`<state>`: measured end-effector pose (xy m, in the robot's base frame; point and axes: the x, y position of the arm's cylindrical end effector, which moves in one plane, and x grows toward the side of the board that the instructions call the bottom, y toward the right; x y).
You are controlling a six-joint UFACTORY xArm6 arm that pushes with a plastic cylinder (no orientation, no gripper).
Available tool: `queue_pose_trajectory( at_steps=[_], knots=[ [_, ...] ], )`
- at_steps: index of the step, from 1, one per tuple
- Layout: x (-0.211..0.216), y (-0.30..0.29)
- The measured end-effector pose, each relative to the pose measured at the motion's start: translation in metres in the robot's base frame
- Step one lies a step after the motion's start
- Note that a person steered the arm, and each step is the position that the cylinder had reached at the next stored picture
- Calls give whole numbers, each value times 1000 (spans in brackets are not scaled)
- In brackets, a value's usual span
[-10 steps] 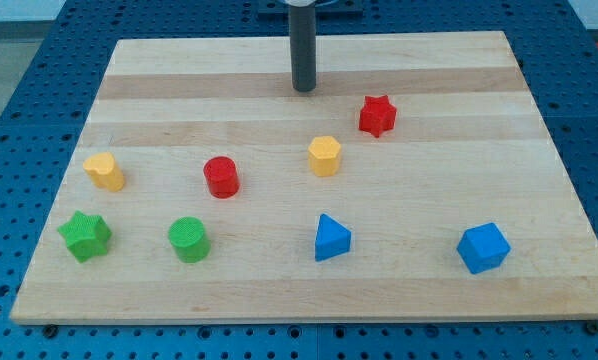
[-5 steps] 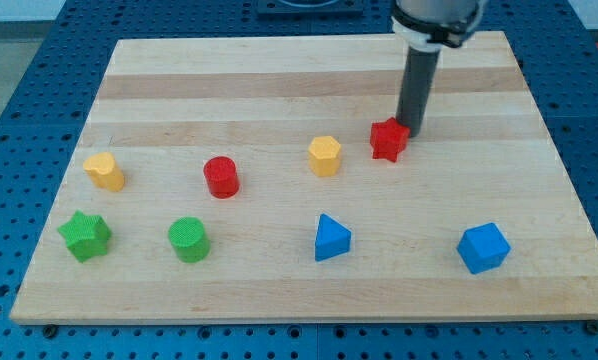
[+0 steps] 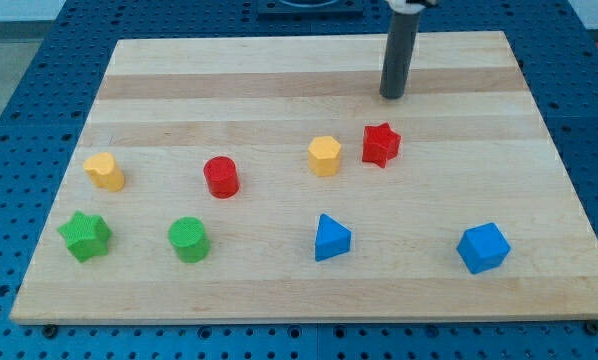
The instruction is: Place the red star parallel to the yellow hexagon
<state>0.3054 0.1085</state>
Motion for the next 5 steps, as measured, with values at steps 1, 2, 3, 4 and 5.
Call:
queue_pose_trajectory(
  at_steps=[1,2,3,4,5],
  knots=[
    [-18,-2],
    [-12,-22],
    [6,-57],
    [26,-85],
    [52,-89]
  ],
)
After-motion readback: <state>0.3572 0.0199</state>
